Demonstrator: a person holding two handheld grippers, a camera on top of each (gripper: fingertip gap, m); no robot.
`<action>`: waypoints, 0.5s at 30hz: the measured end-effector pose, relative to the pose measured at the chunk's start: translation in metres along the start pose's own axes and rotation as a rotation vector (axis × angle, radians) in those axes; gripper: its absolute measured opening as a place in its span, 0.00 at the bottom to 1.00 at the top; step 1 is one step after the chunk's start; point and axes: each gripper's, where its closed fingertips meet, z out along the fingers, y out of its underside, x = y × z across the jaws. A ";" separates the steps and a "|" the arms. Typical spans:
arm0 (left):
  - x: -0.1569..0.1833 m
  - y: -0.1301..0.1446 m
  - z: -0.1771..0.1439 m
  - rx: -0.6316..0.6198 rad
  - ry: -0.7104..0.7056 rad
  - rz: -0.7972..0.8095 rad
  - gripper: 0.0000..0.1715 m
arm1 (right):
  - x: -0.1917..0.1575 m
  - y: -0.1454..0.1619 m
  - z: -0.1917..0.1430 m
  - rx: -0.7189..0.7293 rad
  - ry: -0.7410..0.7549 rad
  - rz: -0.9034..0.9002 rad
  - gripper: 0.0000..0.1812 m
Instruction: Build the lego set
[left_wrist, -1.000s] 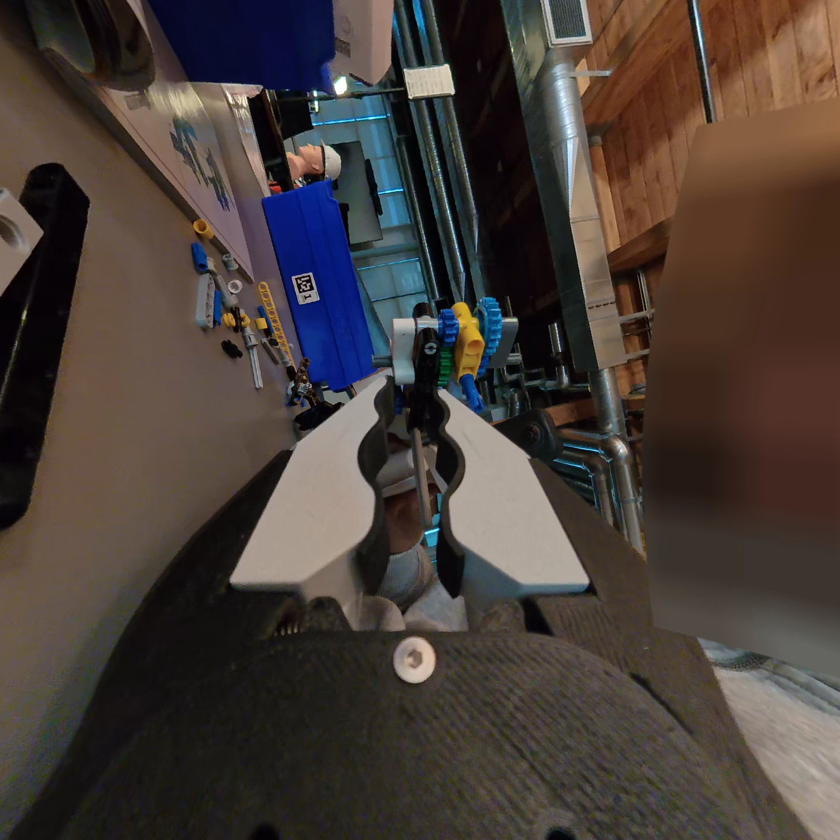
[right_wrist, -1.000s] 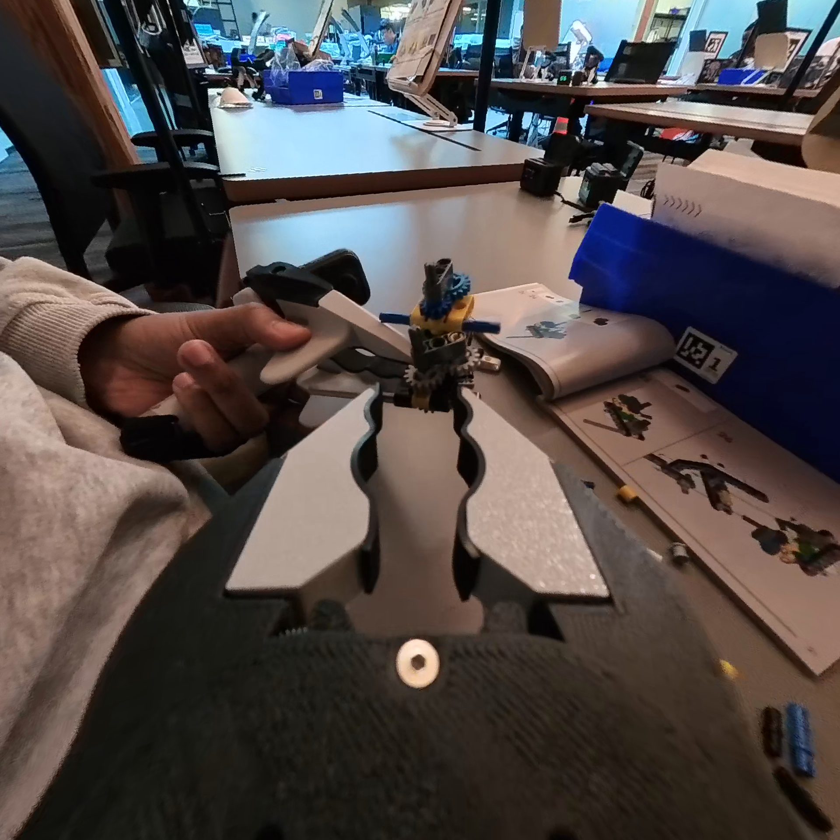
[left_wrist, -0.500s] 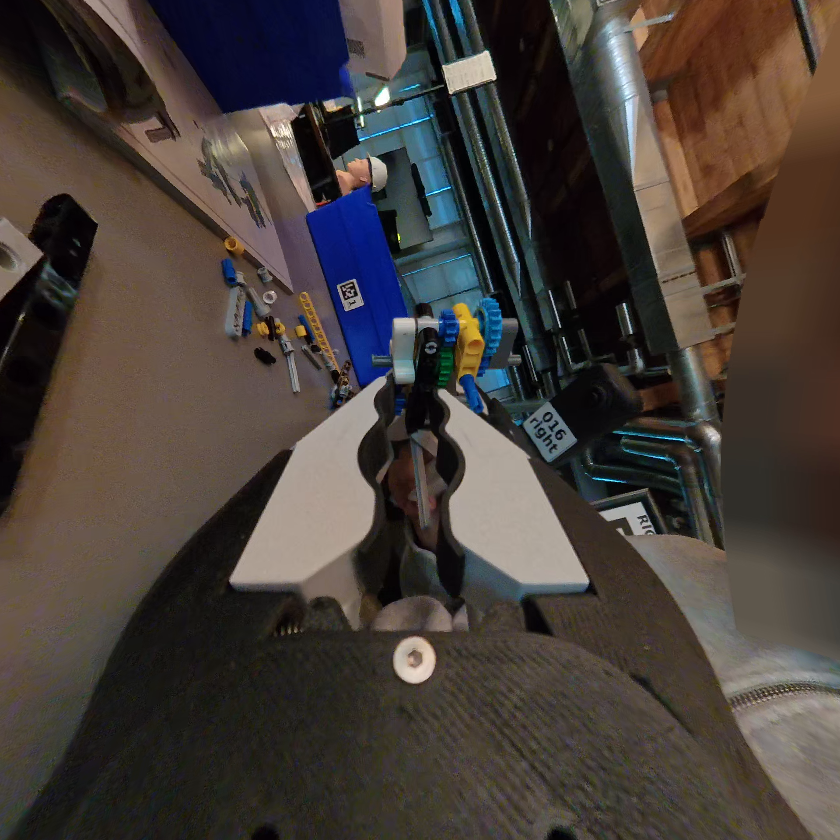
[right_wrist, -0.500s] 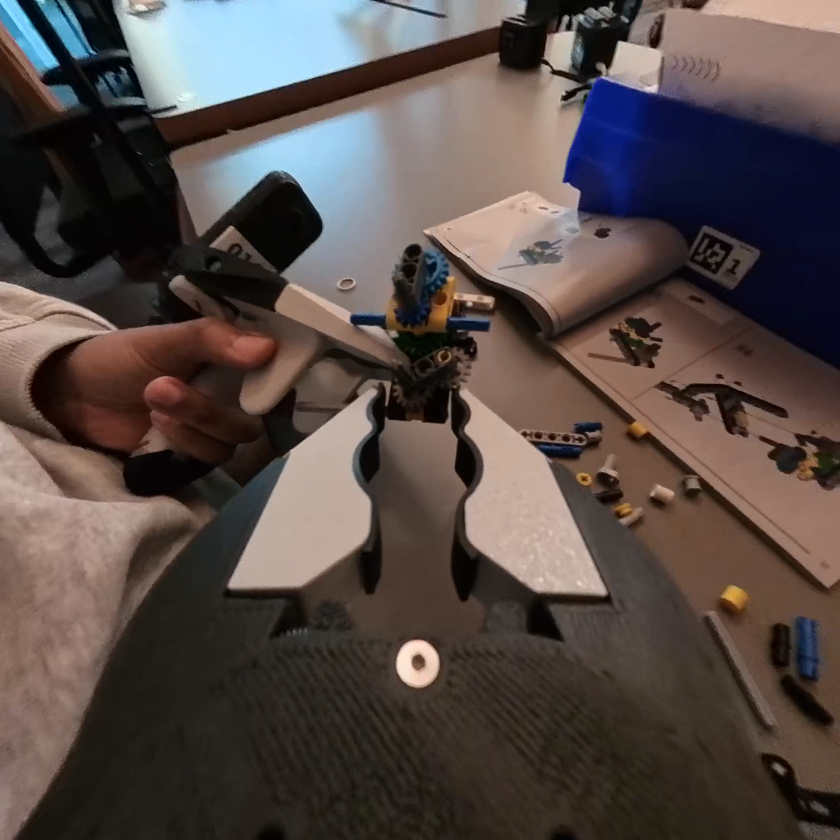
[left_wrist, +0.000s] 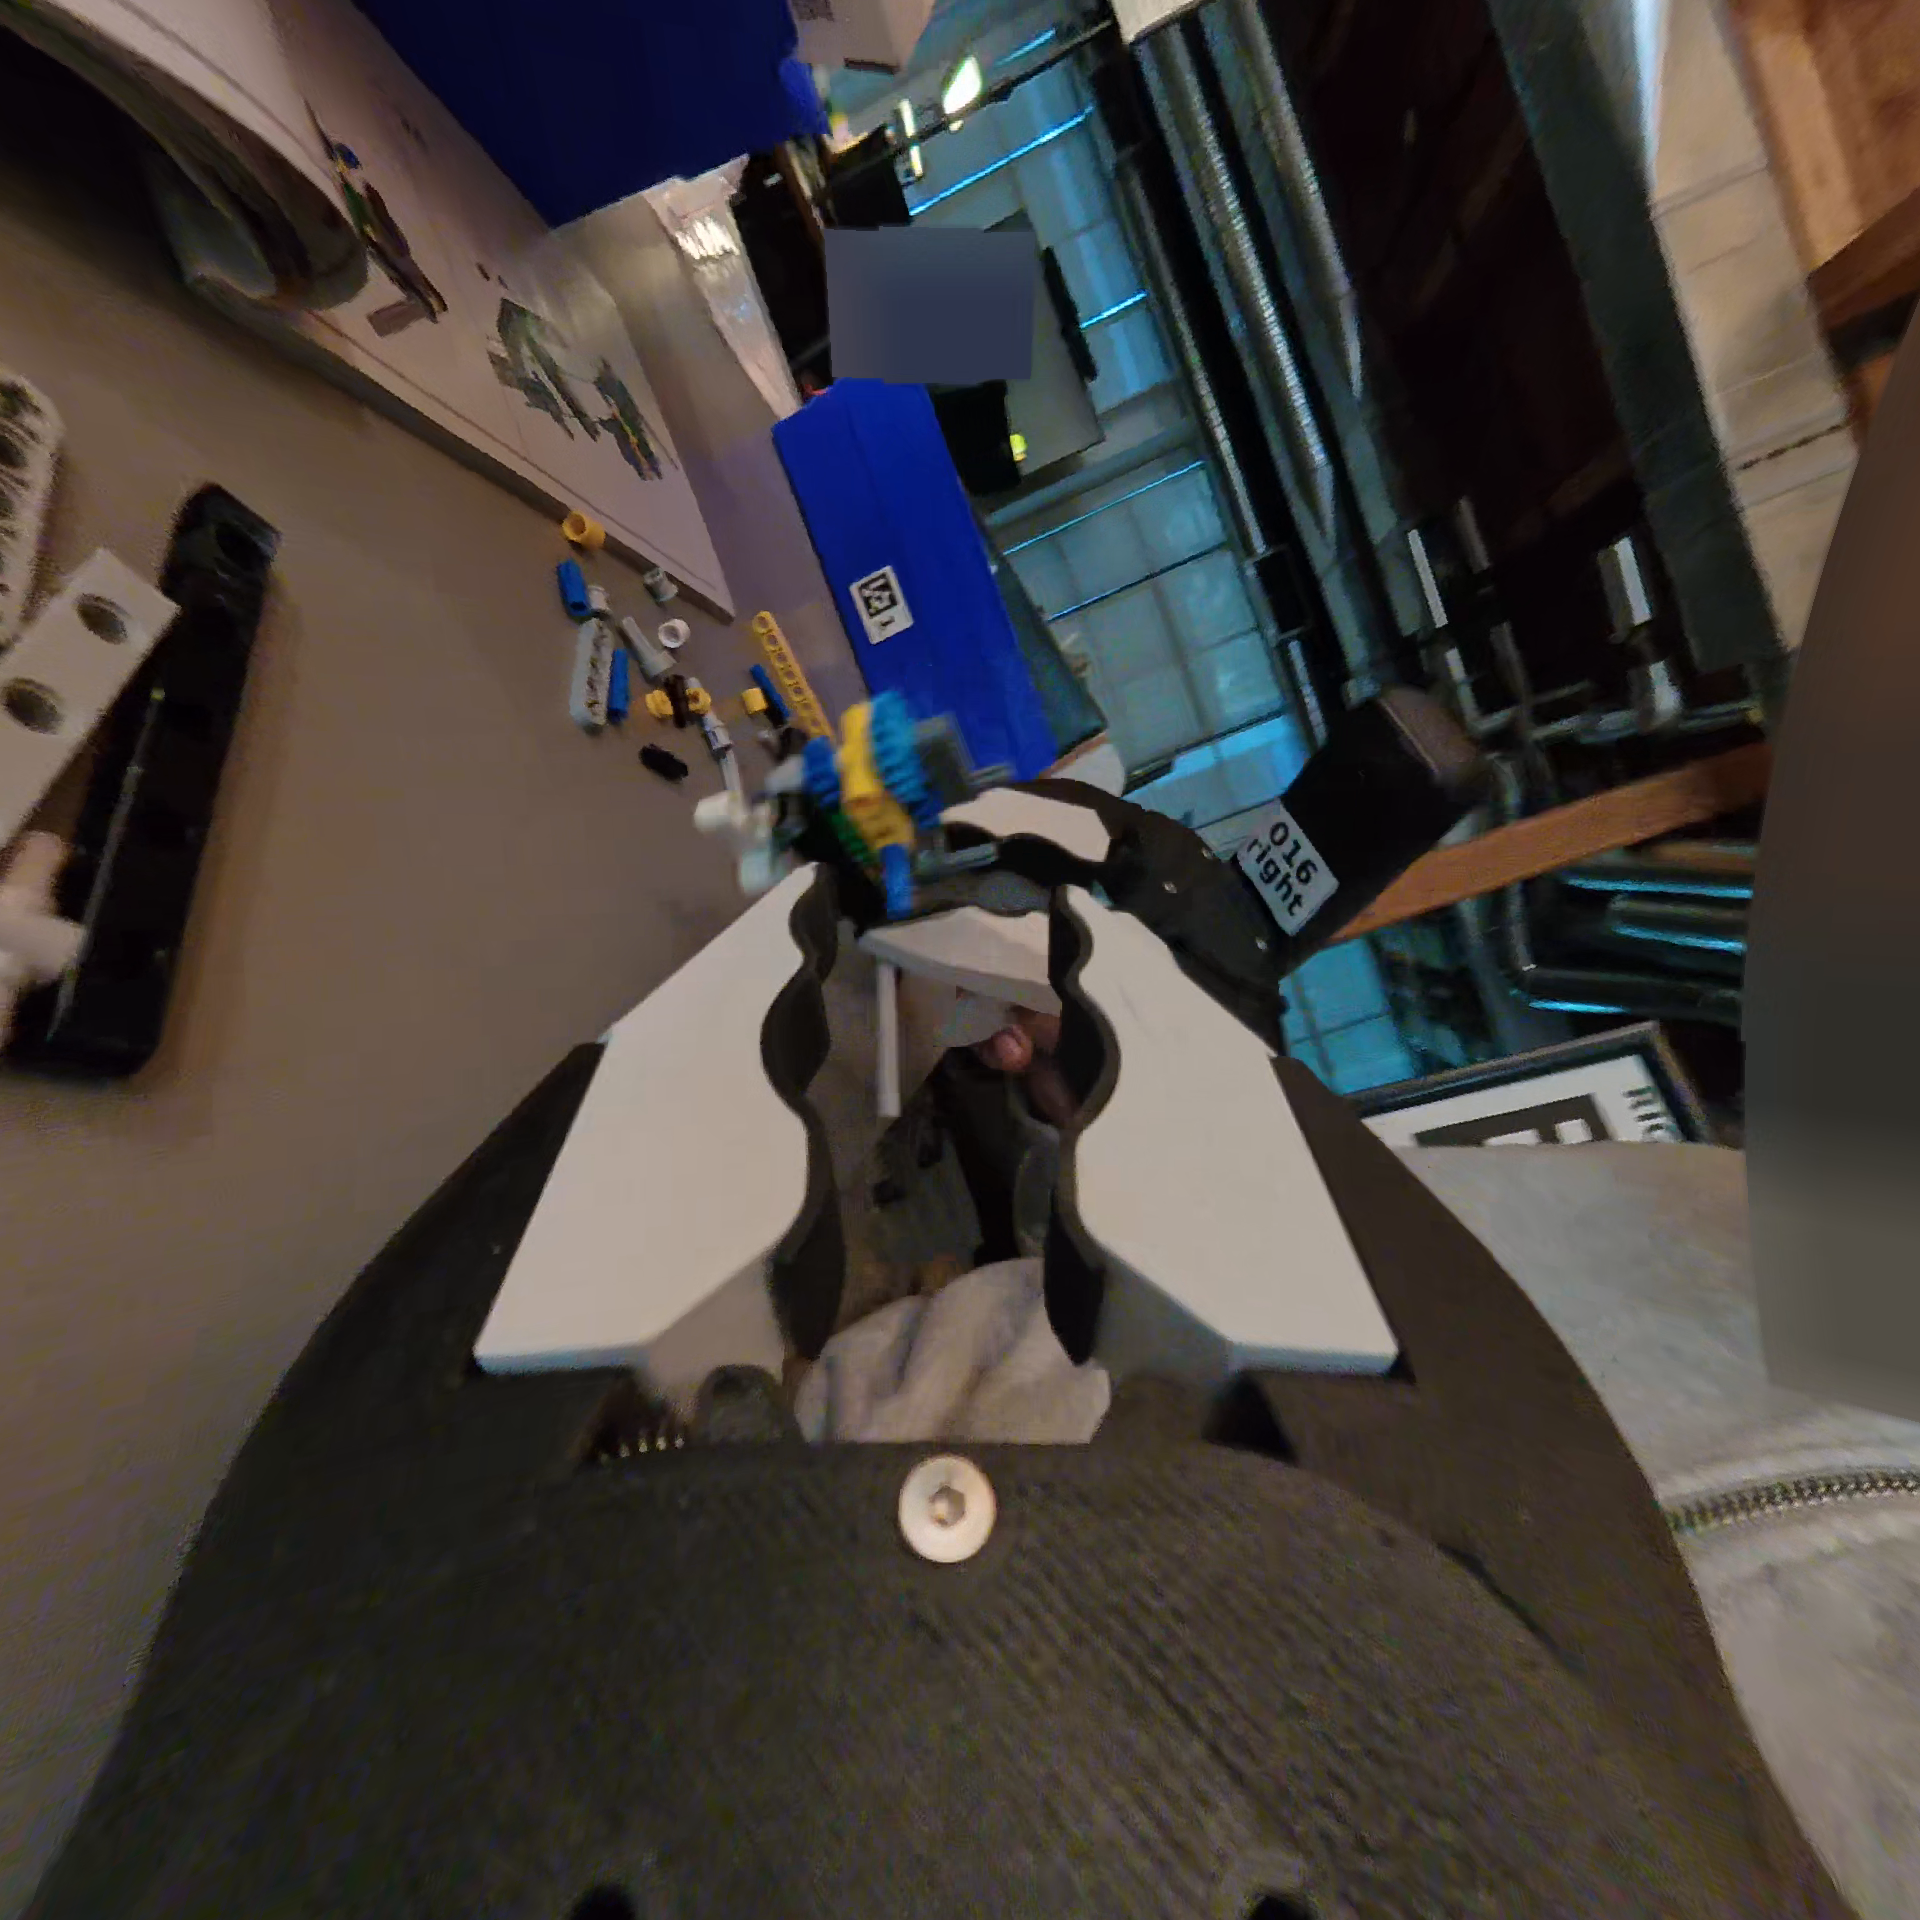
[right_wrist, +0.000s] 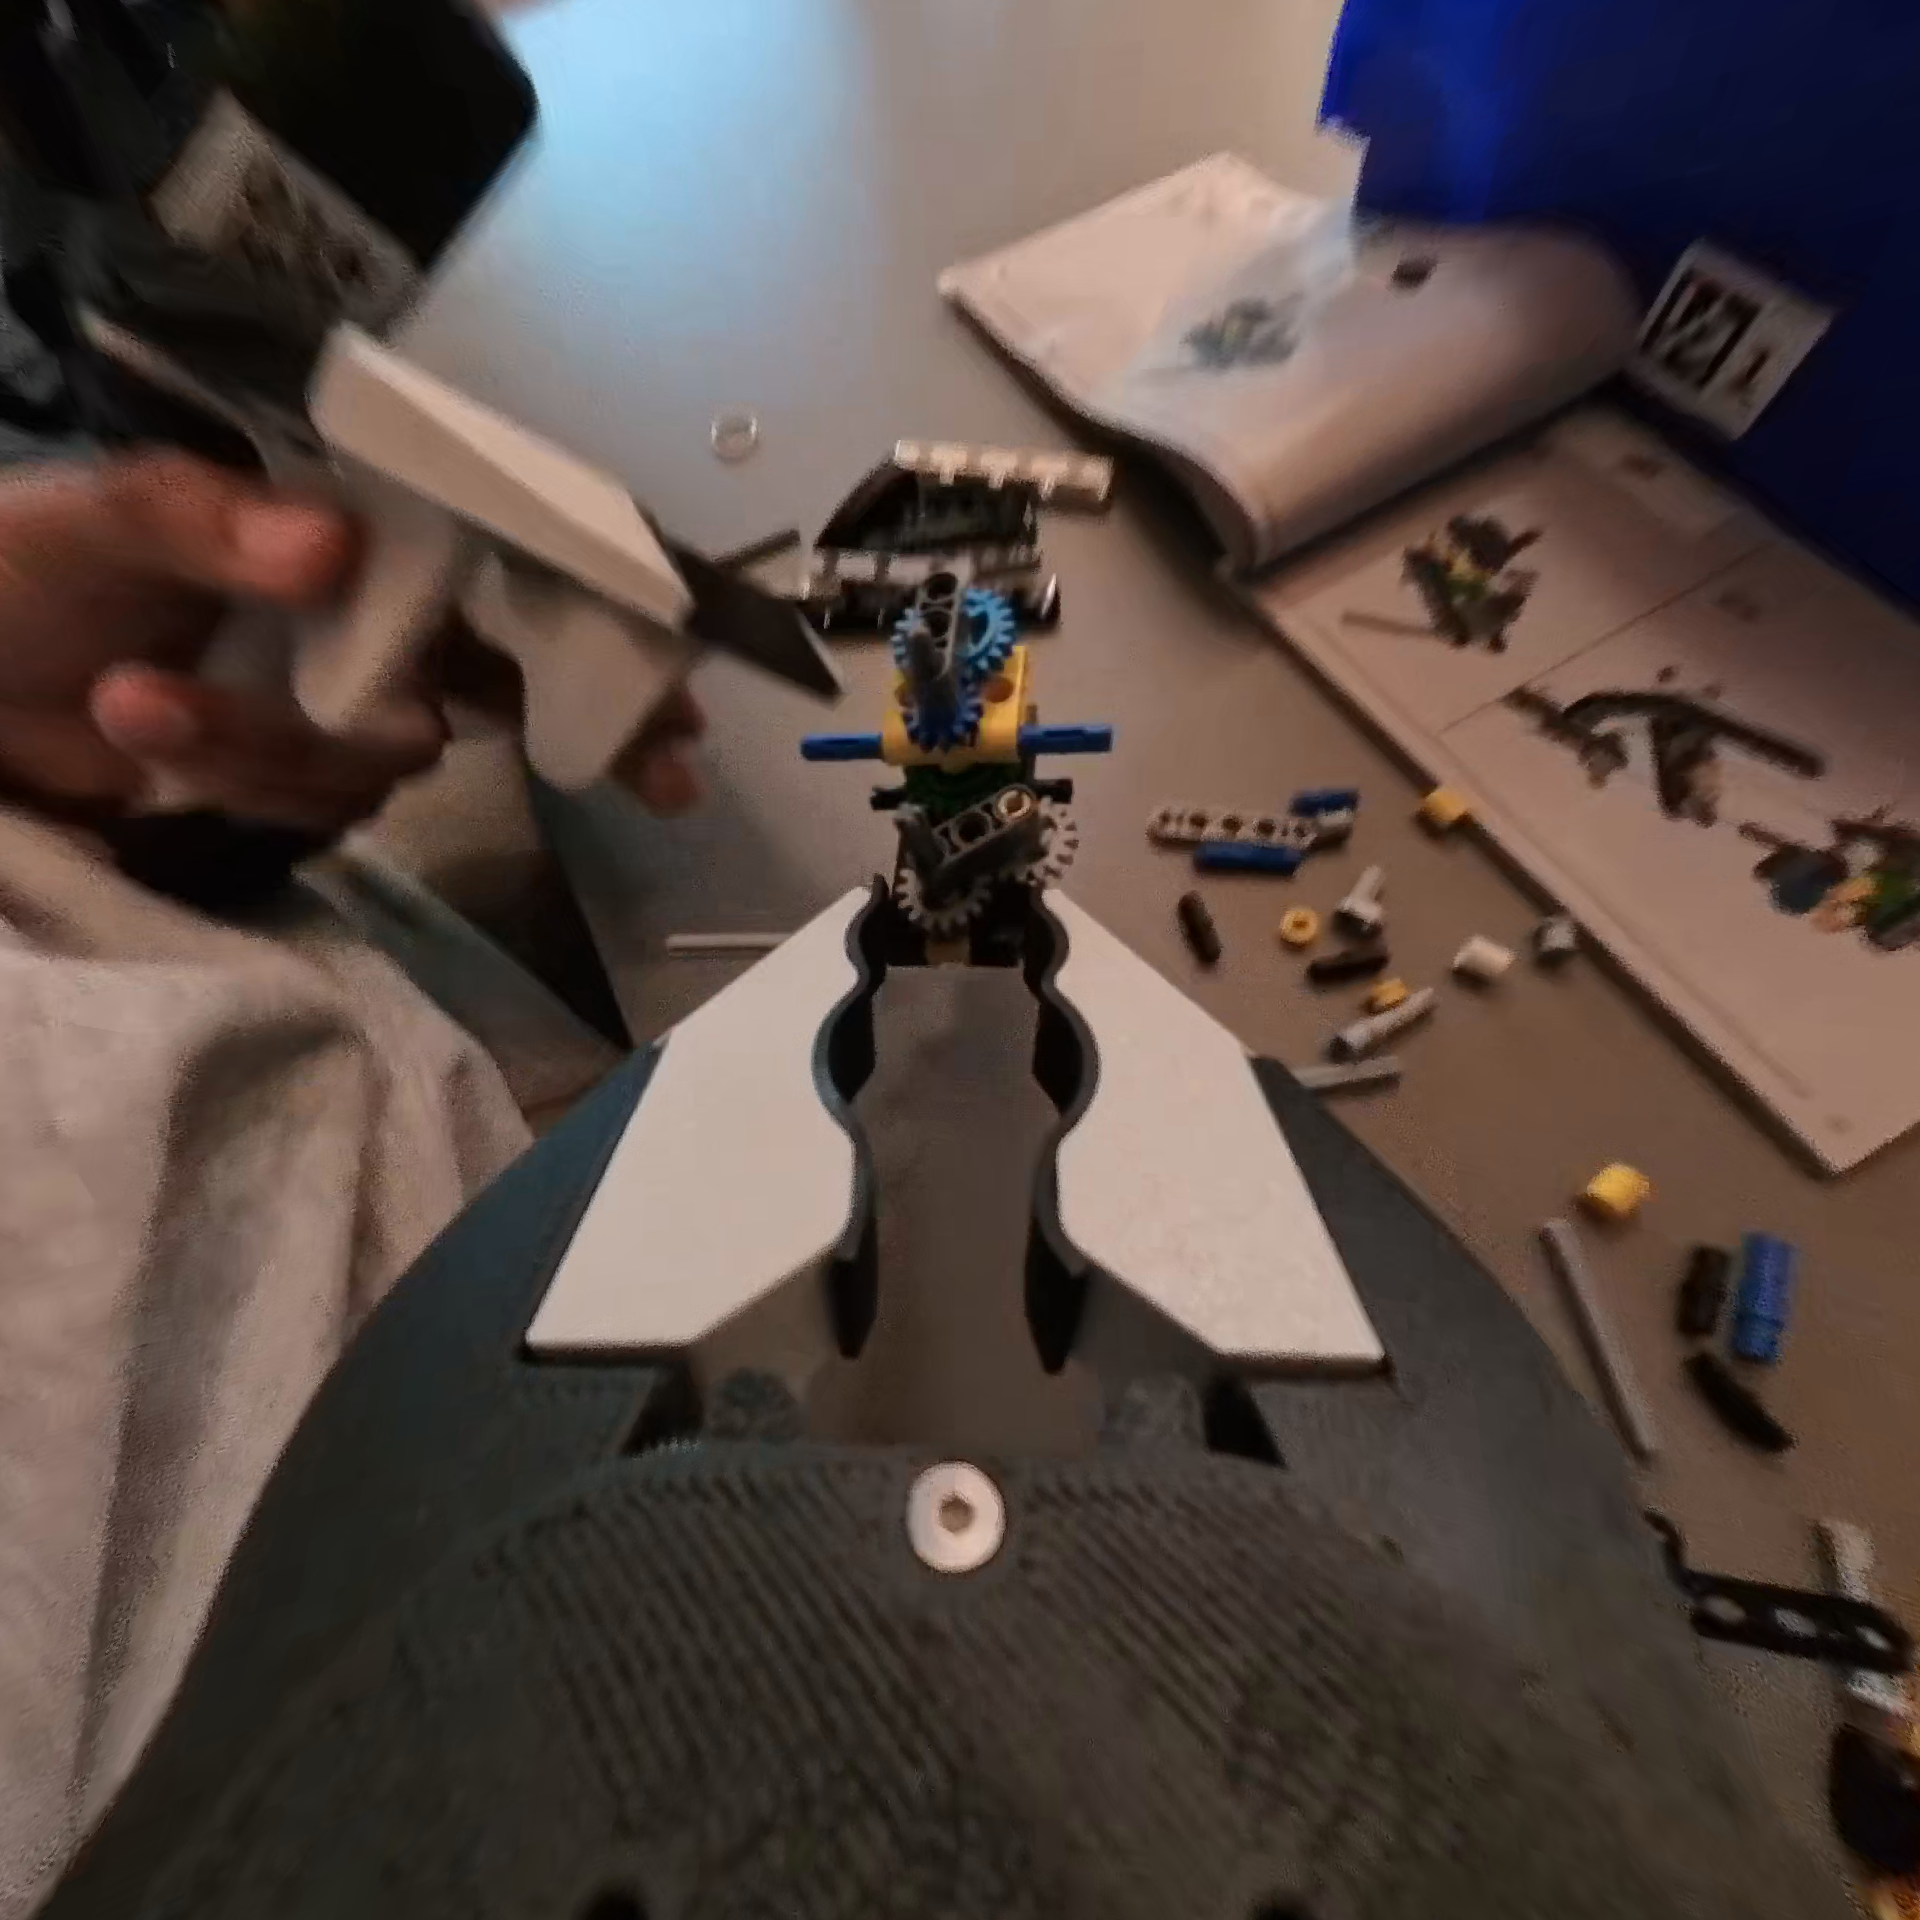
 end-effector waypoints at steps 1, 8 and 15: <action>0.000 0.000 -0.005 -0.008 -0.027 0.036 0.23 | -0.002 0.011 0.002 -0.042 -0.019 -0.004 0.14; -0.008 -0.001 -0.017 -0.098 -0.177 0.413 0.24 | -0.015 0.042 0.001 -0.125 -0.157 0.027 0.14; -0.017 0.020 0.005 -0.297 -0.209 0.662 0.27 | -0.009 0.043 -0.004 -0.137 -0.114 -0.061 0.24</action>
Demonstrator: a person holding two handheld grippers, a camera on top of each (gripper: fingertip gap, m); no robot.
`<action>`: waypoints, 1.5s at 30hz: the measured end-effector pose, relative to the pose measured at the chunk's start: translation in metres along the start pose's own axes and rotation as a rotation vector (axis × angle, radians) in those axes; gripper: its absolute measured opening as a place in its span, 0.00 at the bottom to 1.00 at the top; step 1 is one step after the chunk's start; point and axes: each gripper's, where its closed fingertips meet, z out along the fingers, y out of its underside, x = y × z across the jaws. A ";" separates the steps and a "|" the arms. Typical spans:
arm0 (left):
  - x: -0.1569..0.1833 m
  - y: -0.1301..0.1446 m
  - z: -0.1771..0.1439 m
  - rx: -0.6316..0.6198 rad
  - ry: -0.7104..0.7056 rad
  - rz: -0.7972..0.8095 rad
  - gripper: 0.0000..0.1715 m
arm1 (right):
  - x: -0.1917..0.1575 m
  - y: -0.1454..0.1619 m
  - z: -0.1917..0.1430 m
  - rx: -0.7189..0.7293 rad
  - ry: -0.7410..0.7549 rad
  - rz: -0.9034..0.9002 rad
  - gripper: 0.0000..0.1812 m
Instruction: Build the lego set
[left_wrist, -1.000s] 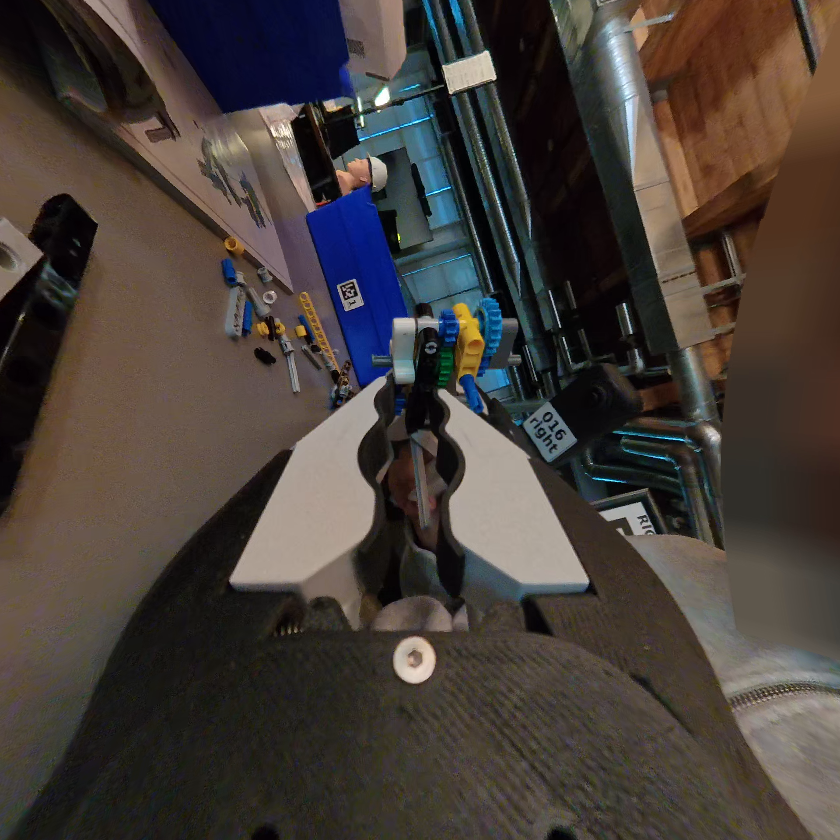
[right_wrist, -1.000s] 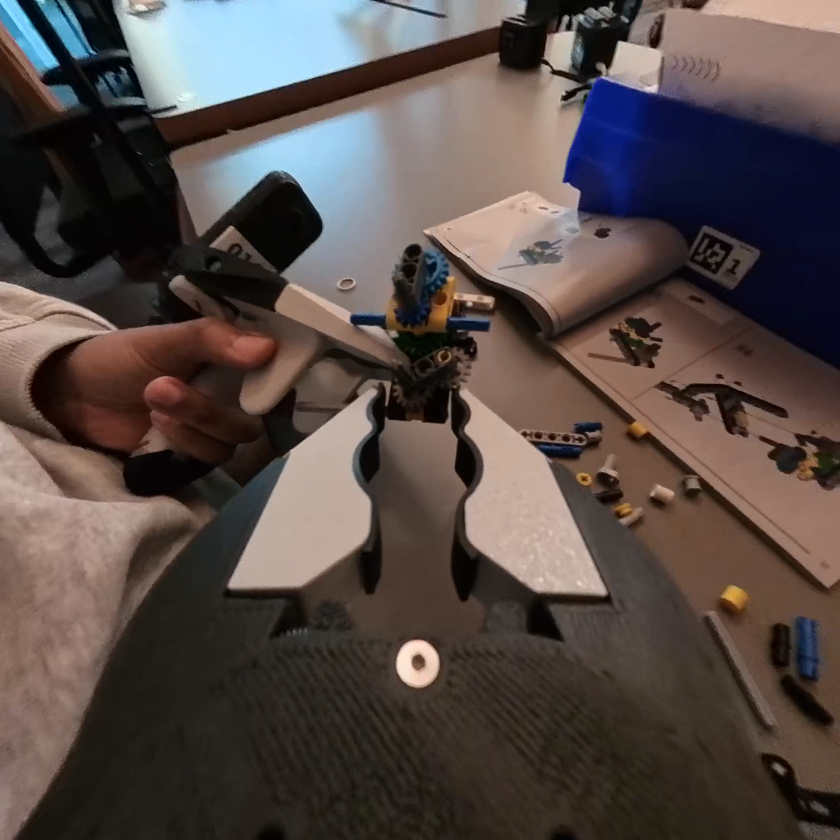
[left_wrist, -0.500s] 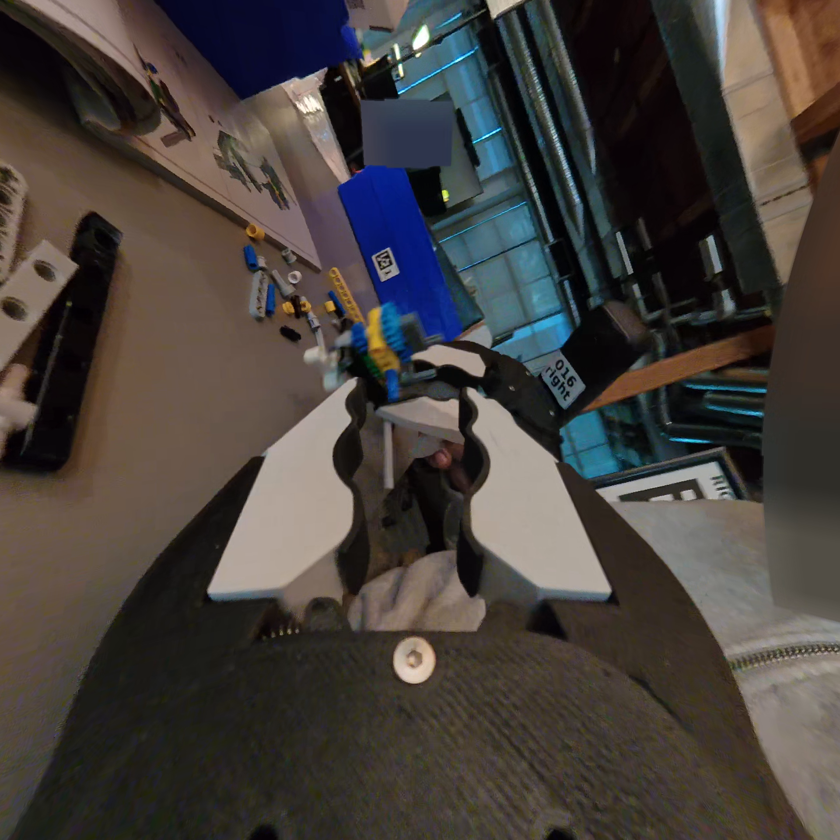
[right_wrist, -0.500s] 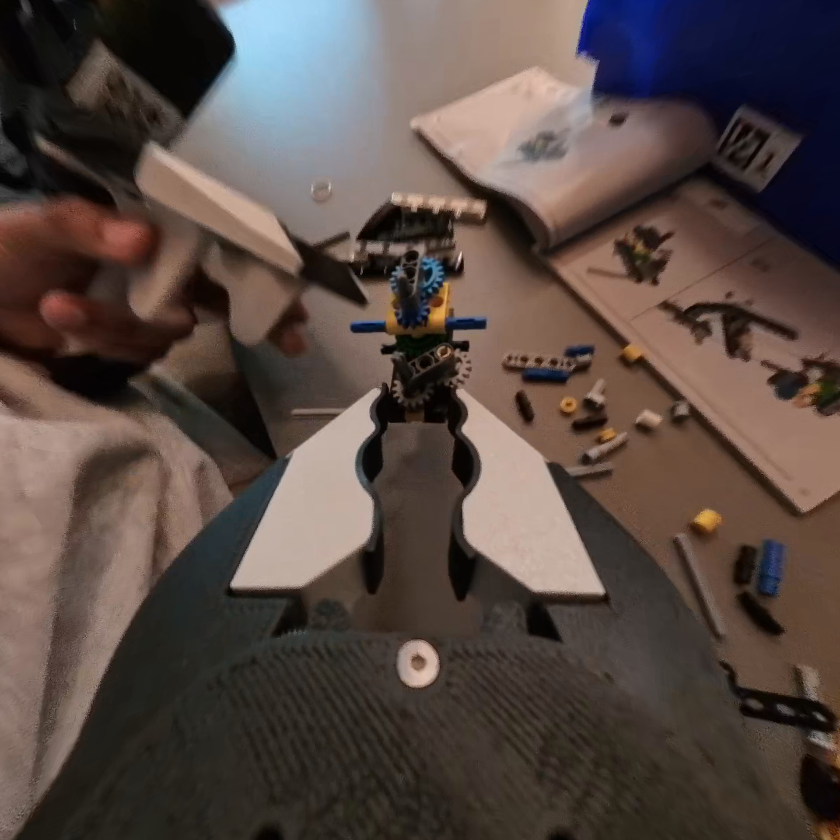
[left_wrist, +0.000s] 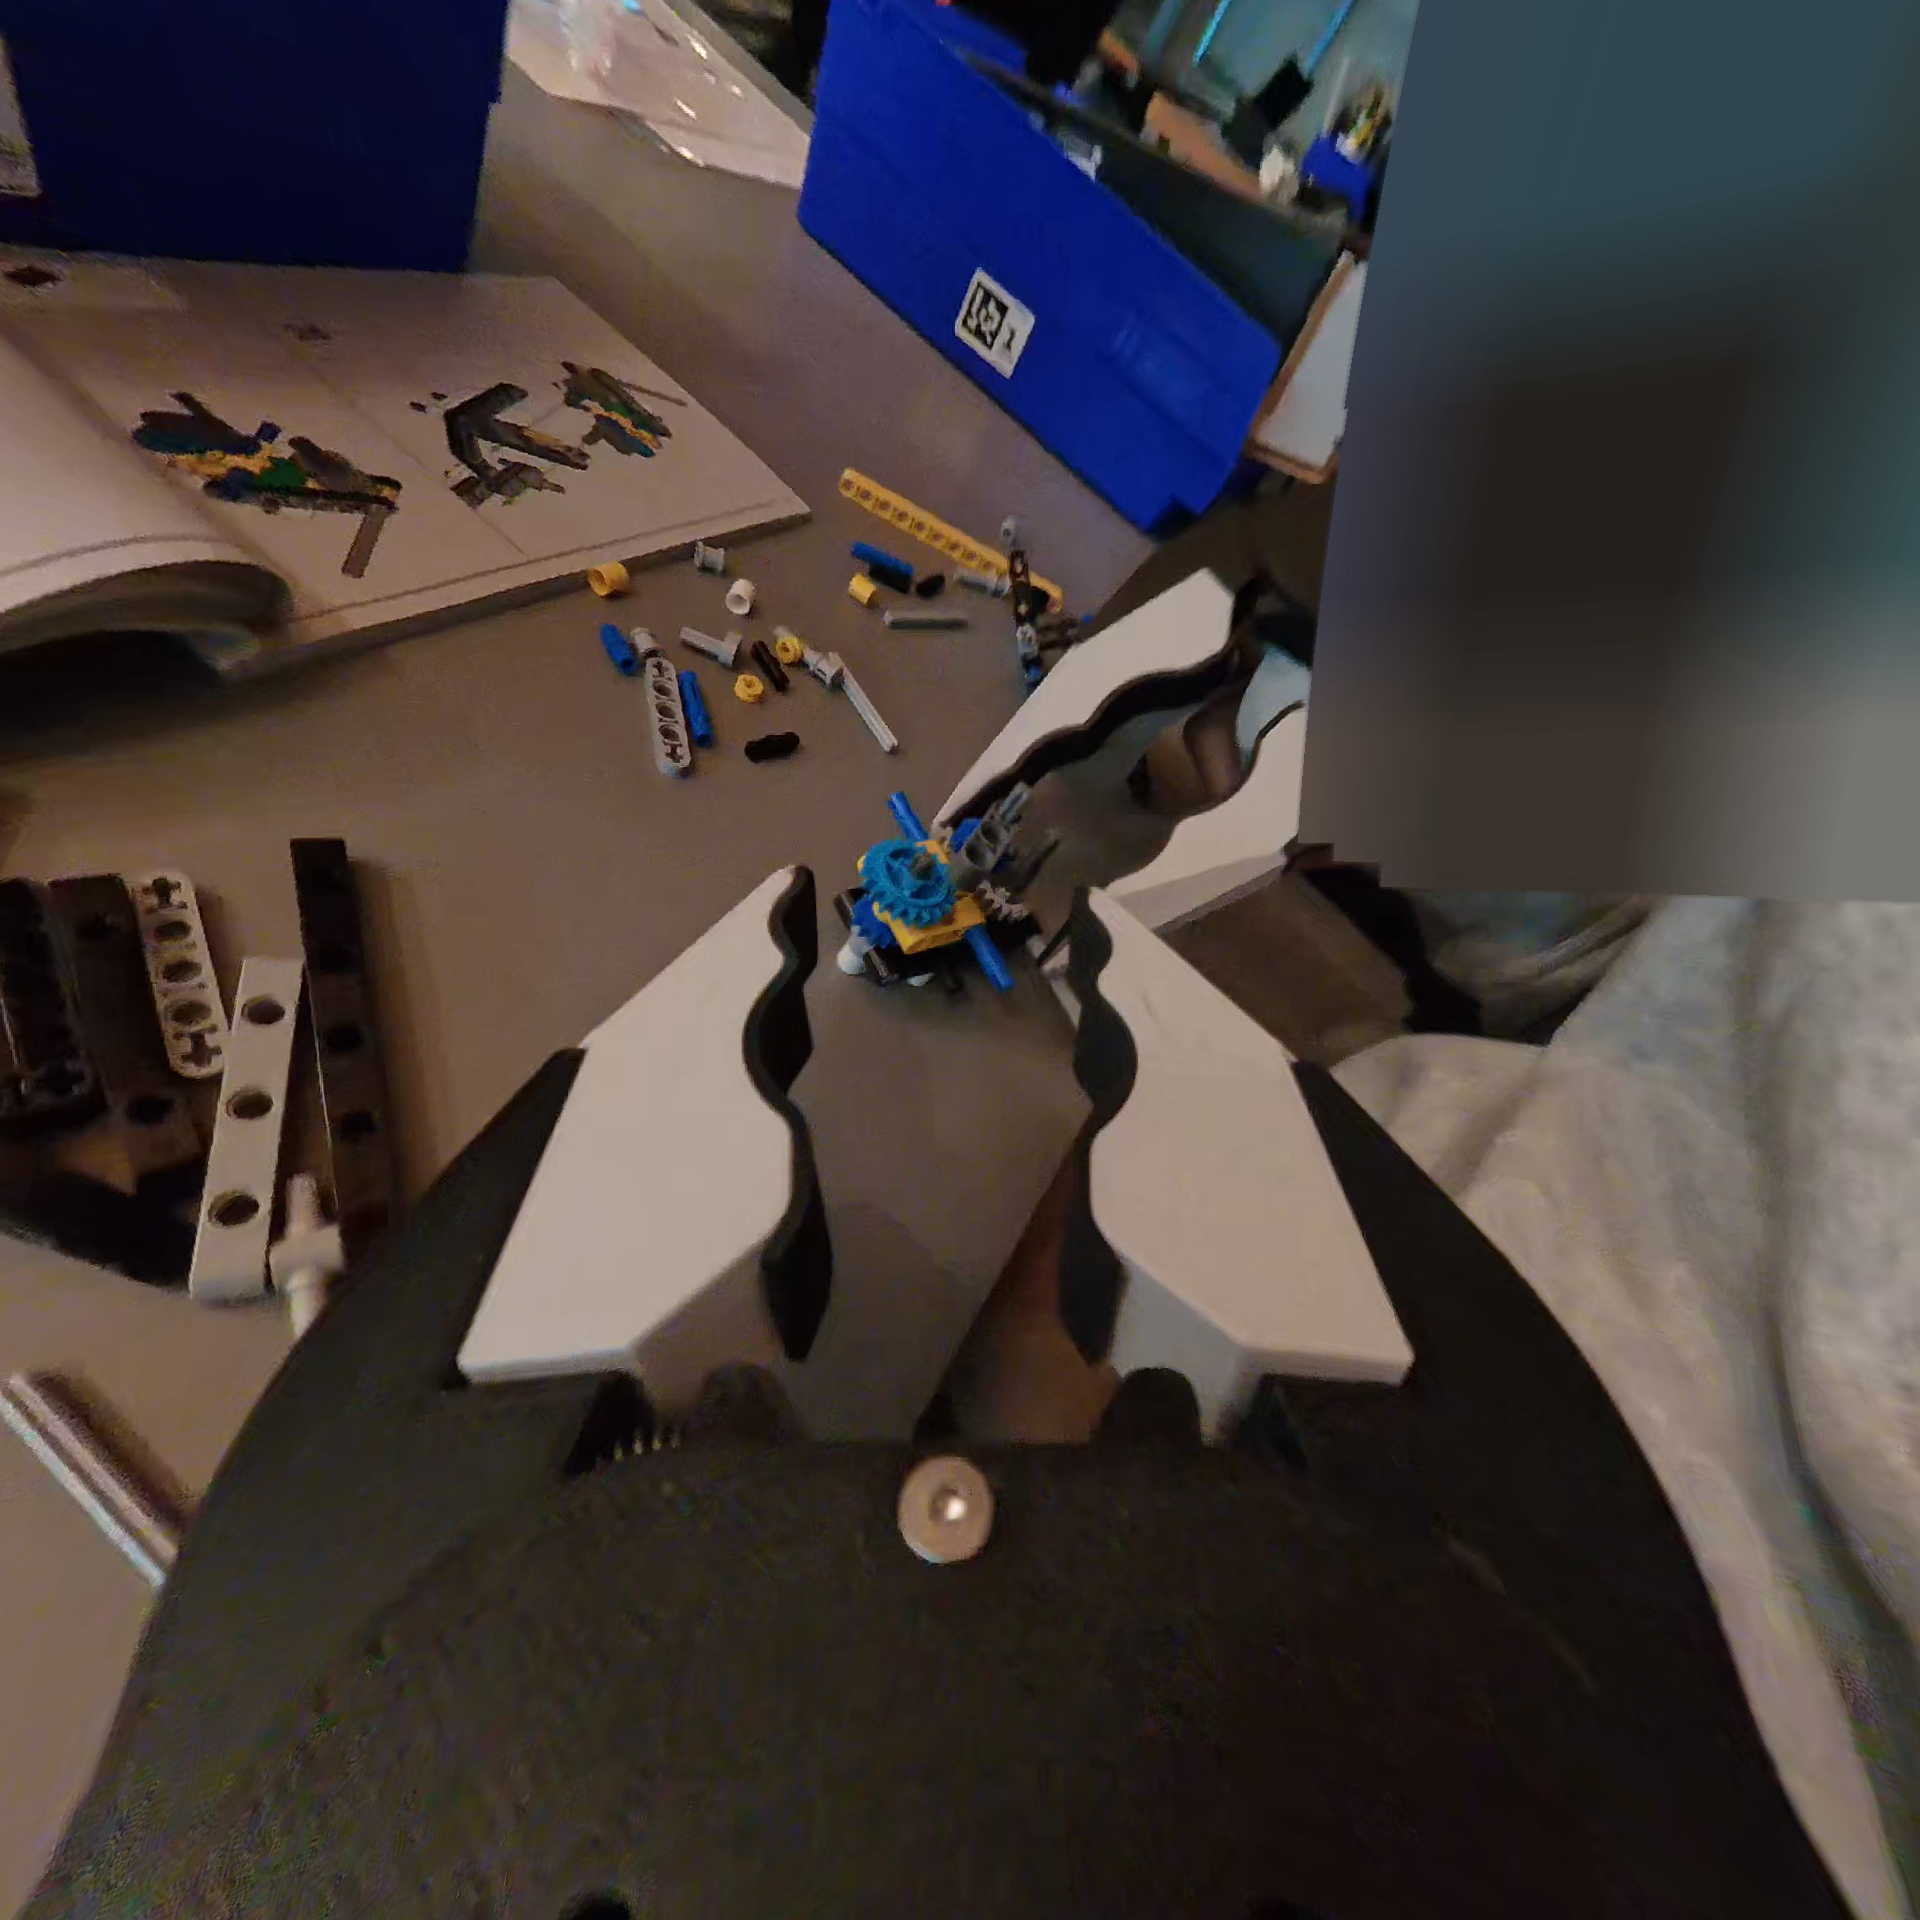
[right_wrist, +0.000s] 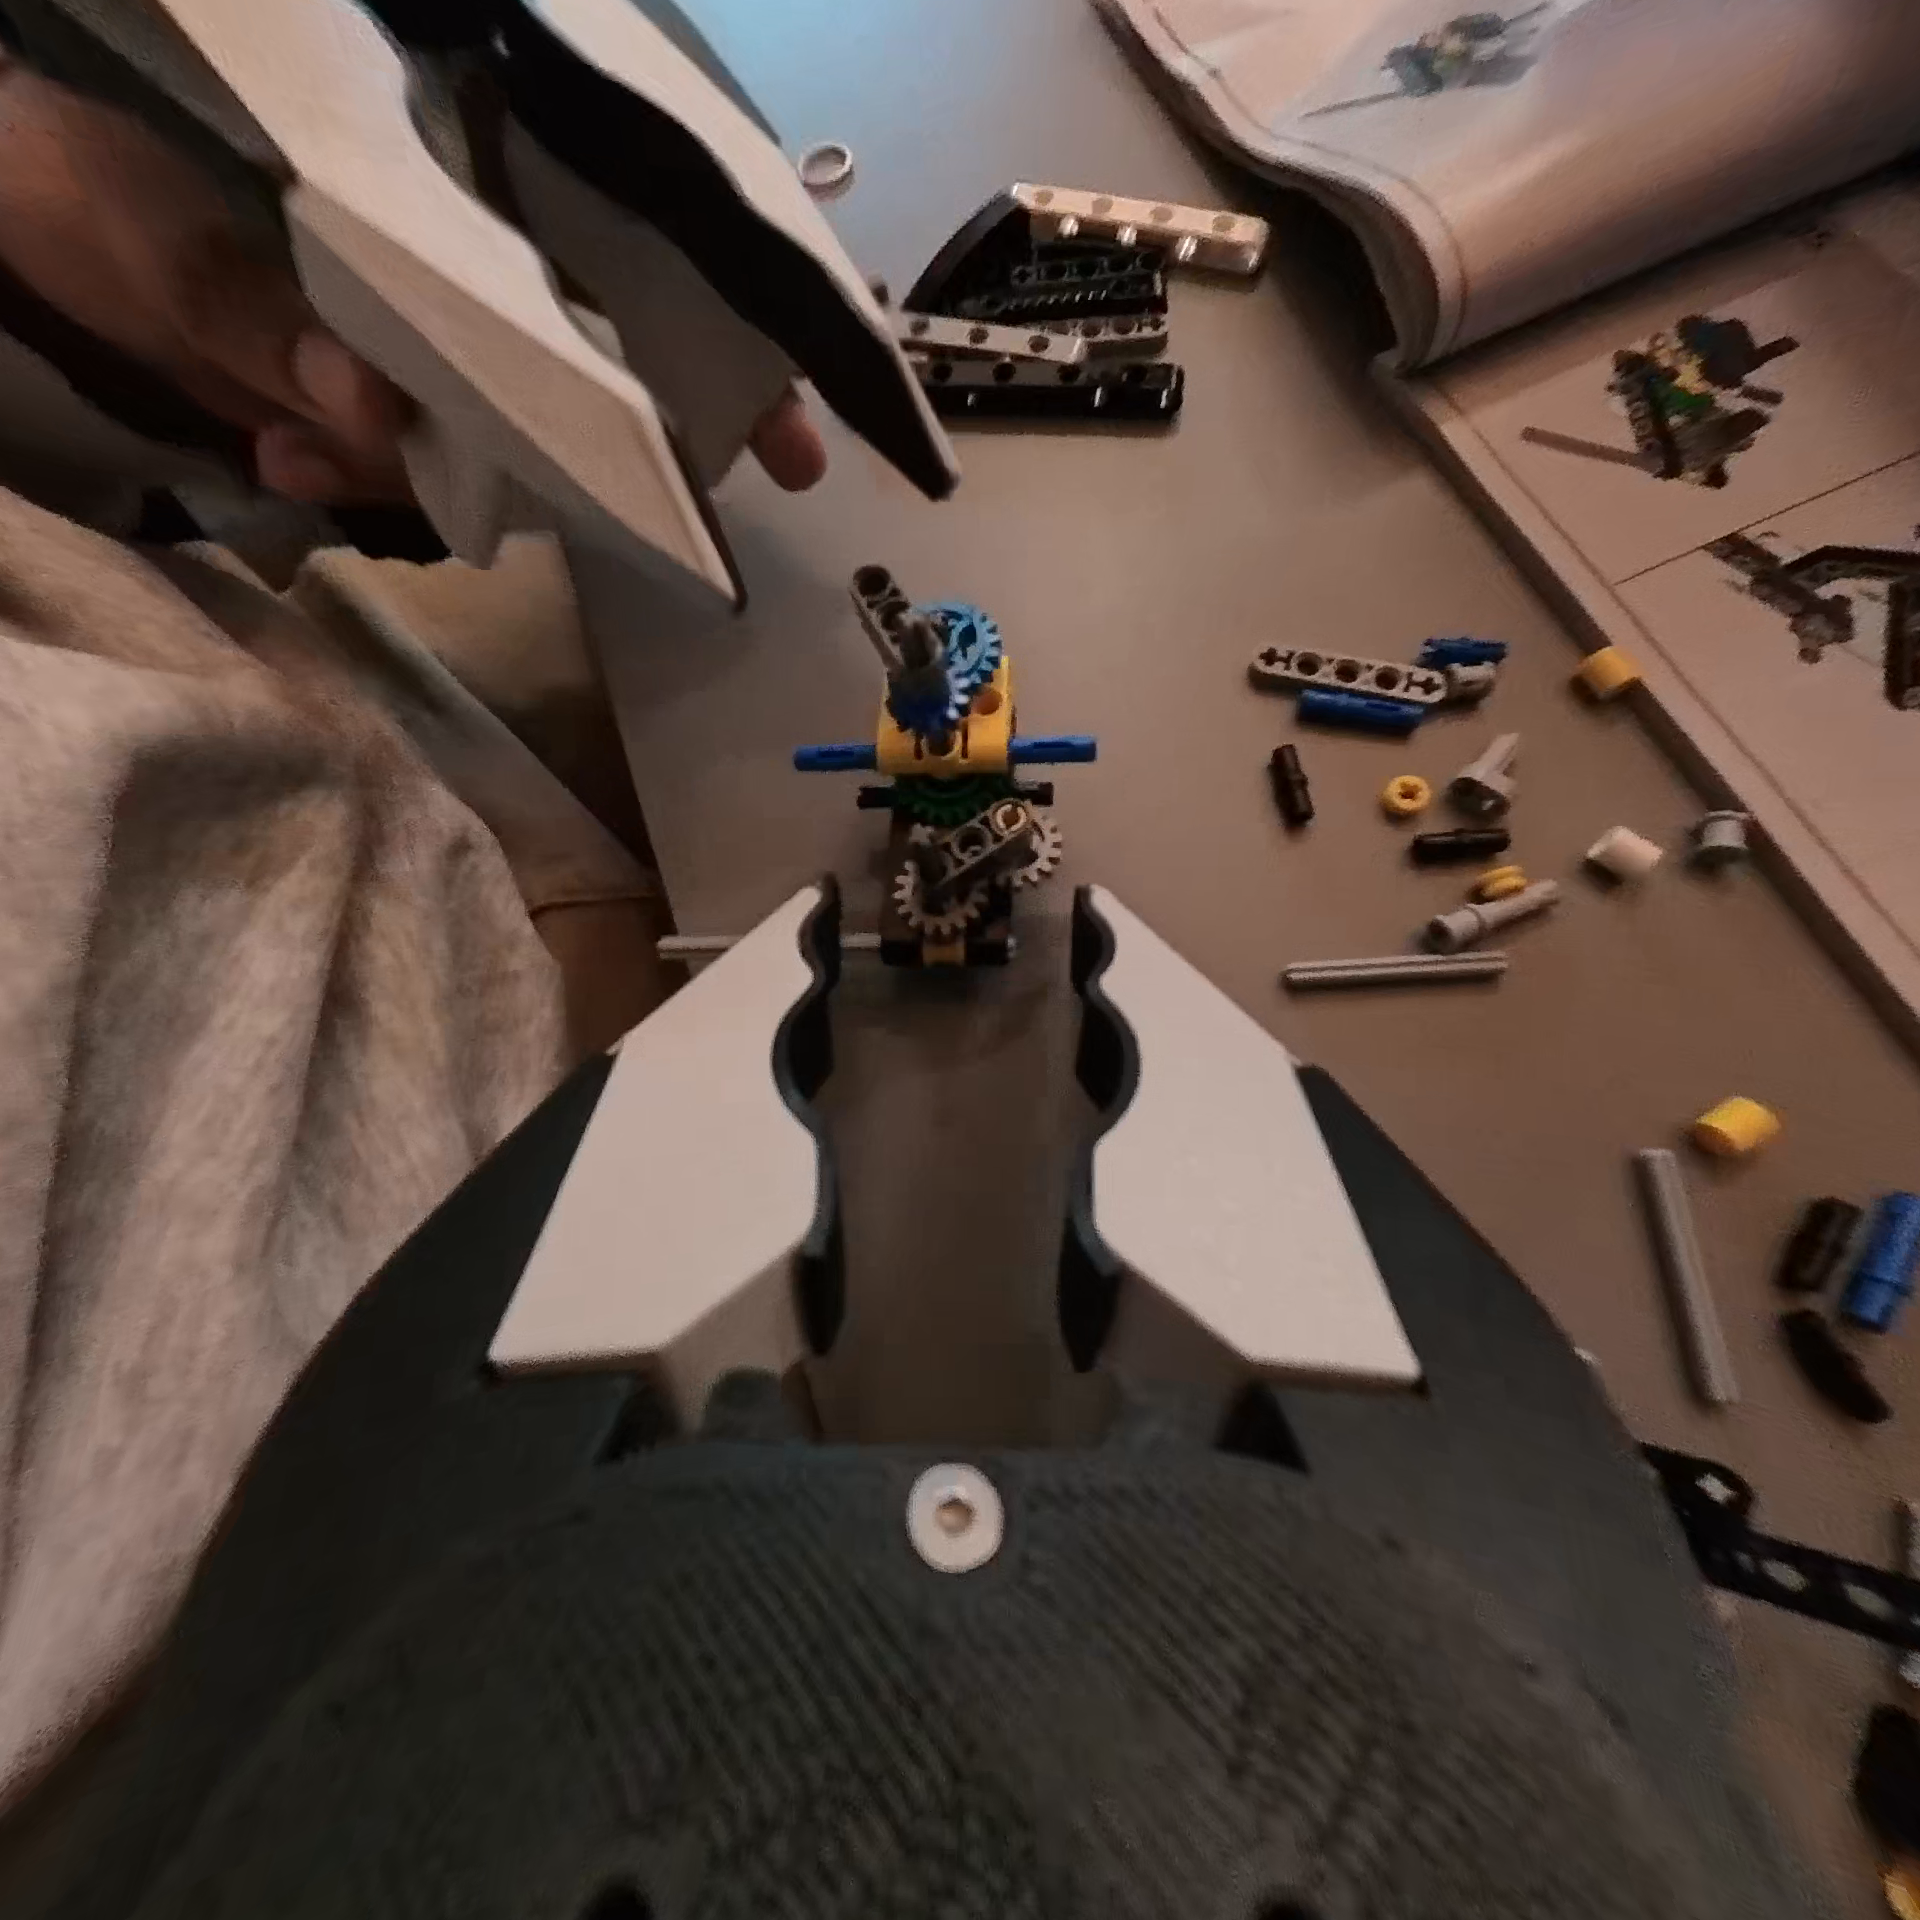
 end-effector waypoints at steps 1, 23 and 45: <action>-0.001 0.002 0.003 -0.019 -0.008 0.027 0.28 | 0.001 -0.003 -0.003 0.022 0.014 -0.003 0.24; -0.005 0.024 0.025 -0.114 -0.086 0.176 0.17 | 0.000 -0.009 0.004 0.081 0.060 -0.007 0.16; -0.003 0.018 0.020 -0.061 -0.067 0.139 0.25 | 0.004 0.017 -0.021 0.009 0.112 0.010 0.18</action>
